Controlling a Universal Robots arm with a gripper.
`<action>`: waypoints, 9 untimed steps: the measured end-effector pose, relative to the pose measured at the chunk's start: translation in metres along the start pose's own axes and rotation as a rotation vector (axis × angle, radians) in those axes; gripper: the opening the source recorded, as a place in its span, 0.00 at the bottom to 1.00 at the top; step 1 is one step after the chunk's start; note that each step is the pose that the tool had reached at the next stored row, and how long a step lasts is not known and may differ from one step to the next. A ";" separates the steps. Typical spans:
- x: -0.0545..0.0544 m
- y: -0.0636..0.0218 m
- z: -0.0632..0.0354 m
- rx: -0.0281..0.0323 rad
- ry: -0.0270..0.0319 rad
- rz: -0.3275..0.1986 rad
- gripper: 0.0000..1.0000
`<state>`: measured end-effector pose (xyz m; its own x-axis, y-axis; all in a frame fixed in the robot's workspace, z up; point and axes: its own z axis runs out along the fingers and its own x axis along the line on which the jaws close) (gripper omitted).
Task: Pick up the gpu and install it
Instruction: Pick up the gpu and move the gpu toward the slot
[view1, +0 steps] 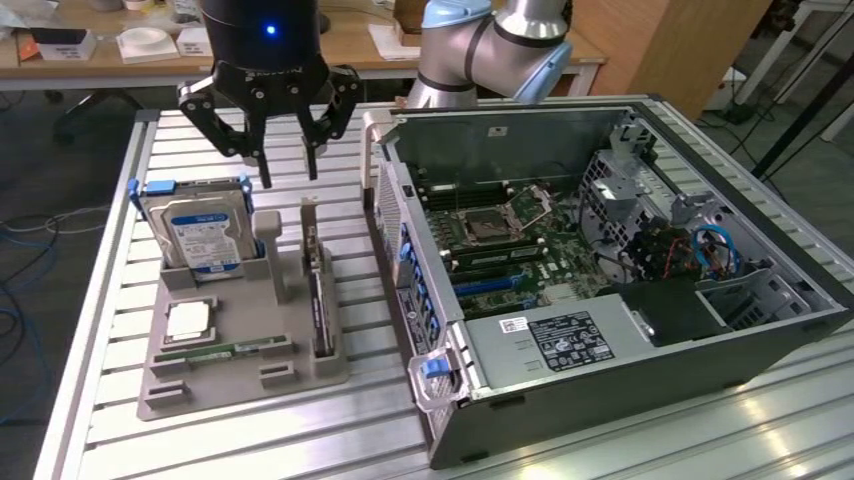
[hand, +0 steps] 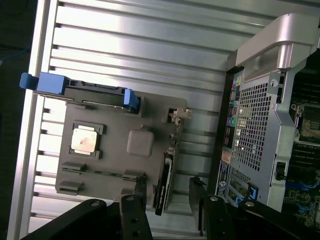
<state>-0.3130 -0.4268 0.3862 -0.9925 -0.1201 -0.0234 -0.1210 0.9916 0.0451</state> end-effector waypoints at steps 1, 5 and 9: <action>0.000 -0.0001 0.0000 0.0001 0.0000 0.001 0.47; 0.000 -0.0005 0.0002 0.0003 -0.0005 0.014 0.47; 0.000 -0.0006 0.0019 0.0007 -0.0011 0.027 0.47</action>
<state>-0.3126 -0.4273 0.3843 -0.9954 -0.0929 -0.0232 -0.0939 0.9946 0.0451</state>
